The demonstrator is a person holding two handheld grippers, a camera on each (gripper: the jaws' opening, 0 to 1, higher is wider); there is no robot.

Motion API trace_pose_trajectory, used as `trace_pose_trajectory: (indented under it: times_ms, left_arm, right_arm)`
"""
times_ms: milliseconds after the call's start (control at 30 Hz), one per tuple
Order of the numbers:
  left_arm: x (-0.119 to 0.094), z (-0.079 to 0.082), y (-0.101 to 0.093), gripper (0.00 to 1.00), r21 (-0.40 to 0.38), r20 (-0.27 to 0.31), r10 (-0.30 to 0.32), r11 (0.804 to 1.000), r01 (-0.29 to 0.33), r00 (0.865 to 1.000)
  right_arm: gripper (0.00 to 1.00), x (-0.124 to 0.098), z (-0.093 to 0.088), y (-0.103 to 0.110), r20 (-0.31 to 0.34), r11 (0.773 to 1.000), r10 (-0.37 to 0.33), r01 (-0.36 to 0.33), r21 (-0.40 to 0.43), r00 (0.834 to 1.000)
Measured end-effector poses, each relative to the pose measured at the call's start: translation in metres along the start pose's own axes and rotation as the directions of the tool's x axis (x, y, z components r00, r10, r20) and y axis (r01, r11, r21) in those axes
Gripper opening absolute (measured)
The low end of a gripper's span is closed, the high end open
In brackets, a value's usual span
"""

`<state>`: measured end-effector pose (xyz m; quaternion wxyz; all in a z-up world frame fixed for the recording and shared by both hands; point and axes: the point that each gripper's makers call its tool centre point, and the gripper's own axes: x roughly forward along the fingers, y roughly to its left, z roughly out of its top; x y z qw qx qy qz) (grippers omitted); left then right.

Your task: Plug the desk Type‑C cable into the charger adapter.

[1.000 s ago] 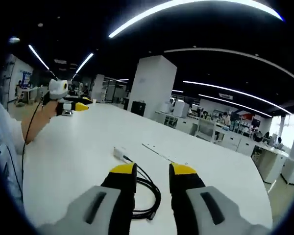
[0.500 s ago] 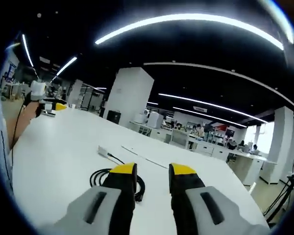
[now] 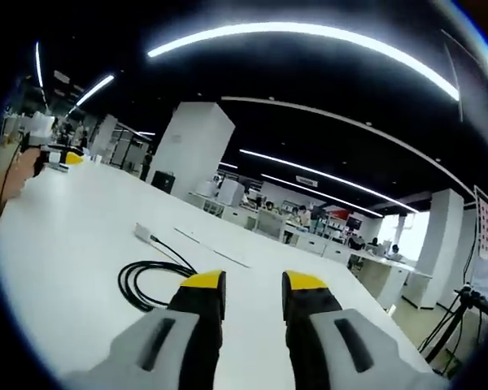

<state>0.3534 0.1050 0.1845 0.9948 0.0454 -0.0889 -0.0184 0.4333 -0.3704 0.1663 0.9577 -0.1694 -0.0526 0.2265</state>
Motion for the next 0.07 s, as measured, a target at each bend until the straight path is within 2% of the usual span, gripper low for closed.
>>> trace_pose_trajectory:
  times_ms: [67]
  left_arm:
    - [0.0003,-0.0012,-0.0009,0.47,-0.003,-0.004,-0.002,1.000,0.002,1.000]
  right_arm:
    - [0.27,0.0005,-0.0010,0.0009,-0.004,1.000,0.004,-0.004,0.007,1.000]
